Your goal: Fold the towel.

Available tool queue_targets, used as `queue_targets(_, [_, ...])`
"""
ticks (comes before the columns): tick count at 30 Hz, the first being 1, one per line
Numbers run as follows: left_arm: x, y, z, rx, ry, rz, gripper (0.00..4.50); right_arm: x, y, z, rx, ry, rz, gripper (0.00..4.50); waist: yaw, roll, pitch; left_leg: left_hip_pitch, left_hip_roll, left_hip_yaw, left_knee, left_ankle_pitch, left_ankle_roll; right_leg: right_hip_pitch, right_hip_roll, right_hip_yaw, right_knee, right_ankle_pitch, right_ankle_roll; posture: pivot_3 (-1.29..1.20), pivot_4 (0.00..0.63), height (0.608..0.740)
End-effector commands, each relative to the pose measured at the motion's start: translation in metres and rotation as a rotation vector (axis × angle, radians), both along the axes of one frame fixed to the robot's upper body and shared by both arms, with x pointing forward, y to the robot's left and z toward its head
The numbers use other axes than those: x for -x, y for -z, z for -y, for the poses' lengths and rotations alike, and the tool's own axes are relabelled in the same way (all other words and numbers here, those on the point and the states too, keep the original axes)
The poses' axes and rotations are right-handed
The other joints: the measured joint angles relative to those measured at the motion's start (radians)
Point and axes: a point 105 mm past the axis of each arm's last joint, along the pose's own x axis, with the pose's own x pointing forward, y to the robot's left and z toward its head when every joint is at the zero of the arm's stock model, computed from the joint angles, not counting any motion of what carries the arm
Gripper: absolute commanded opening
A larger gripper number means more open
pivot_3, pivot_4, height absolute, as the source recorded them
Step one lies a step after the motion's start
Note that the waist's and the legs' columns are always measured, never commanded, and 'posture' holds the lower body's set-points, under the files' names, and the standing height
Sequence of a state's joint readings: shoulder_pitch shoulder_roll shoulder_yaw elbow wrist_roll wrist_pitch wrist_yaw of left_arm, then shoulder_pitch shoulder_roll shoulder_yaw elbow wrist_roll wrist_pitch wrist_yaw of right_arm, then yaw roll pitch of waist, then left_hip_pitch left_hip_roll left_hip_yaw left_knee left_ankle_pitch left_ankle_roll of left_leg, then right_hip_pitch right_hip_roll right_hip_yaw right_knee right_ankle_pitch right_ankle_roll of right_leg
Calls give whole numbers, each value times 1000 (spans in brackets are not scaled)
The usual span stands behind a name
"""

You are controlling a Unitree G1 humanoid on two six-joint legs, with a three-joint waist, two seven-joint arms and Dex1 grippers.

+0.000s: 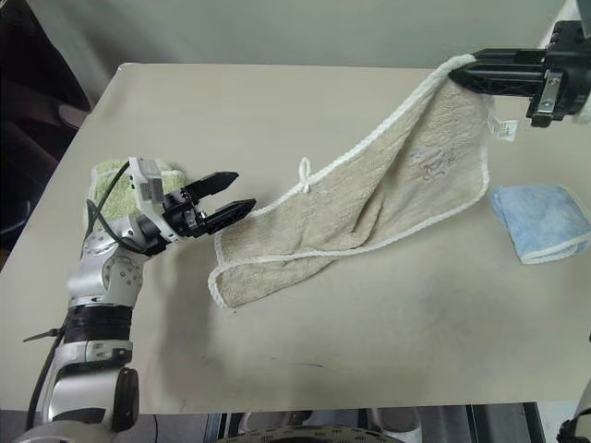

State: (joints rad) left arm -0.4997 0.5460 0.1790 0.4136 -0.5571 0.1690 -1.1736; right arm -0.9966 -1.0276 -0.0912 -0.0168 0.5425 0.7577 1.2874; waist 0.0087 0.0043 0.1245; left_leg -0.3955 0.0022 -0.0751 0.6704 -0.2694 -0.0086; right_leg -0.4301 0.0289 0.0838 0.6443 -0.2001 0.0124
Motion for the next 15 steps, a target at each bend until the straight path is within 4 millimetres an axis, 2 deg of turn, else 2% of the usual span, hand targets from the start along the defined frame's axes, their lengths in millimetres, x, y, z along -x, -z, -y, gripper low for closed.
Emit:
queue_targets(1, [-1, 5, -3, -47, 41, 3, 4500, 15, -14, -5, 0, -42, 49, 27, 0, 0, 0, 0, 0, 0, 0, 0, 0, -1, 0, 0, 0, 0, 0, 0, 150, 733])
queue_targets(7, [-2, 10, -18, -62, 95, -97, 4500, 21, -14, -7, -2, -57, 37, 27, -1, 0, 0, -6, 0, 0, 1, 0, -1, -6, 0, 0, 1, 0, 0, 0, 150, 733])
queue_targets(12, [-3, 19, -39, -128, 83, -187, 4500, 24, -13, -8, -13, -59, 29, 27, -1, 0, 0, -6, 0, 0, 2, 0, -1, -6, 0, 0, 1, 0, 1, 0, 150, 733])
queue_targets(15, [-1, 21, -41, -159, 114, -231, 4500, 26, -13, -10, -15, -62, 25, 27, -2, 0, 0, -7, 0, 0, 2, 0, 0, -6, 0, 0, 1, 0, 1, 0, 150, 733])
